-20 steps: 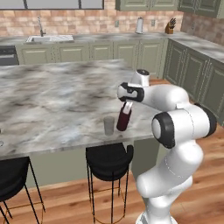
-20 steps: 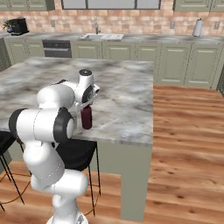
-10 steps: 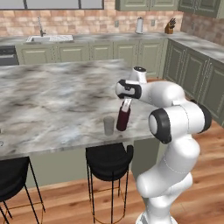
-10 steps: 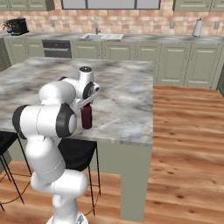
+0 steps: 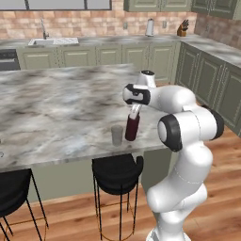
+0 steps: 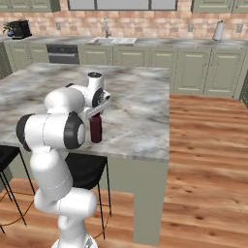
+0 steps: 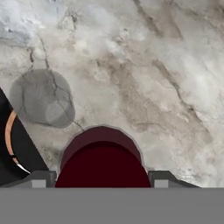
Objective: There is a wine glass and glass cup on the dining counter. Place the wine bottle next to the wine glass and the juice bottle next to the glass cup.
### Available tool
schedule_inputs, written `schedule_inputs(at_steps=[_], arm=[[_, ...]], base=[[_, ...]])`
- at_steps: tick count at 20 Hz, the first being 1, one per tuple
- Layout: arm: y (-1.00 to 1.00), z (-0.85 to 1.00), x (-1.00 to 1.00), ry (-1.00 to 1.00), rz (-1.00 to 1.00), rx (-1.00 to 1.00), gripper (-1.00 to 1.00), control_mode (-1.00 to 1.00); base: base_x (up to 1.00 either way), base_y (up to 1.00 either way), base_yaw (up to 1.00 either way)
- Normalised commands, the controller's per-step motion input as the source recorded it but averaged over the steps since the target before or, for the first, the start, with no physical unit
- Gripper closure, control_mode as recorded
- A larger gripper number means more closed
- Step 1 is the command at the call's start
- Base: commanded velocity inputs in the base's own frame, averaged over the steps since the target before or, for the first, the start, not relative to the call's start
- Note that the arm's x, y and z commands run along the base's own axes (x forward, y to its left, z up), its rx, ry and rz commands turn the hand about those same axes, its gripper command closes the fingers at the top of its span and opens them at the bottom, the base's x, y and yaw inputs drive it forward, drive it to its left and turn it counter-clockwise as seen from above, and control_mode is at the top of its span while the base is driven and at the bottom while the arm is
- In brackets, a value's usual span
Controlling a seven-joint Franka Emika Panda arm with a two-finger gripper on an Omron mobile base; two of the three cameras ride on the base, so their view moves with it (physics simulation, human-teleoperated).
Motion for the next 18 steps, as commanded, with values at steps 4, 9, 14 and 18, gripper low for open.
schedule_inputs(at_steps=[4,9,14,18], arm=[[0.13,-0.44,0.0,0.02,-0.02,0.0,-1.0,-1.0],[0.13,-0.34,-0.07,-0.02,0.0,-0.01,-1.0,-1.0],[0.01,-0.2,-0.04,0.0,0.0,0.0,-1.0,-1.0],[0.0,-0.03,-0.06,0.0,0.0,0.0,-1.0,-1.0]], base=[[0.0,0.0,0.0],[0.0,0.0,0.0],[0.0,0.0,0.0],[0.0,0.0,0.0]])
